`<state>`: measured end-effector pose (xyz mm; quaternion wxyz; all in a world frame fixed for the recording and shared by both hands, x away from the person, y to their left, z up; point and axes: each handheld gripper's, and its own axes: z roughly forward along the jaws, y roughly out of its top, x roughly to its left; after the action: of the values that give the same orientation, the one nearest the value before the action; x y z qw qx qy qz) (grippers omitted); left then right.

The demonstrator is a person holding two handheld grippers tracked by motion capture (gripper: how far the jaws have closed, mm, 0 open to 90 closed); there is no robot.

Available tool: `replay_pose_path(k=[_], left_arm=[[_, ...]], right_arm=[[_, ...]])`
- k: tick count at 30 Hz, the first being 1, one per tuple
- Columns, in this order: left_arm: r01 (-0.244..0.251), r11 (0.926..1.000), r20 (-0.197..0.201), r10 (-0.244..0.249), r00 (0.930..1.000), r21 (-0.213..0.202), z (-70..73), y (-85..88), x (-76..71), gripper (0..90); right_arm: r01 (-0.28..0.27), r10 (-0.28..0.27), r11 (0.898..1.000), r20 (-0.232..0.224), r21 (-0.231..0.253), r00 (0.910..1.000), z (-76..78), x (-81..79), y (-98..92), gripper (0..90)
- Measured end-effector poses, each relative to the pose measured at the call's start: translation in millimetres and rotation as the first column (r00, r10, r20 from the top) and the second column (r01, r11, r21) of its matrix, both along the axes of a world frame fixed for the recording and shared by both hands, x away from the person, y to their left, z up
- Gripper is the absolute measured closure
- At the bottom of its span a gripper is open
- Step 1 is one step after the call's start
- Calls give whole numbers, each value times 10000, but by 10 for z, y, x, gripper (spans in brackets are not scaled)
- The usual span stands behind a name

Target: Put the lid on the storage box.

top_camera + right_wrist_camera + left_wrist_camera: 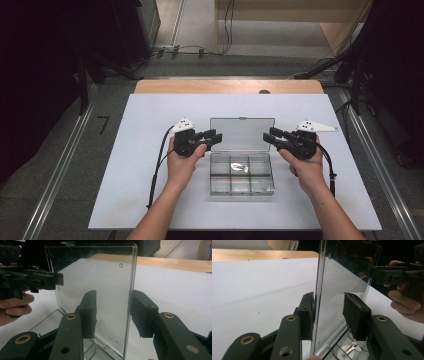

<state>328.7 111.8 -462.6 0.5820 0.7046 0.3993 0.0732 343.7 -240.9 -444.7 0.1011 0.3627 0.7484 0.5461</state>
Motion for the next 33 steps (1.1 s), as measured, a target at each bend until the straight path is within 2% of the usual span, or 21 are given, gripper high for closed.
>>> replay_pose_path(k=[7, 14, 18, 26, 33], left_arm=[[163, 9999, 116, -163, 9998, 12, 4, 4, -50, 601], [364, 9991, 276, -370, 9989, 224, 13, 2, -102, 600], [551, 9981, 336, -560, 9979, 265, 31, 1, -131, 571], [504, 9981, 529, -522, 9972, 363, 72, 42, -203, 523], [506, 9983, 522, -520, 9973, 273, 41, 100, -268, 517]], right_arm=[[-82, 83, 9999, 123, -58, 9999, 32, -59, 12, 562], [-161, 164, 9998, 219, -105, 9996, 38, -134, 5, 598], [-249, 251, 9997, 292, -74, 9993, 29, -175, -3, 616], [-301, 304, 9995, 322, -98, 9990, 23, -244, -9, 614], [-367, 371, 9993, 385, -106, 9986, 14, -292, -19, 607]])
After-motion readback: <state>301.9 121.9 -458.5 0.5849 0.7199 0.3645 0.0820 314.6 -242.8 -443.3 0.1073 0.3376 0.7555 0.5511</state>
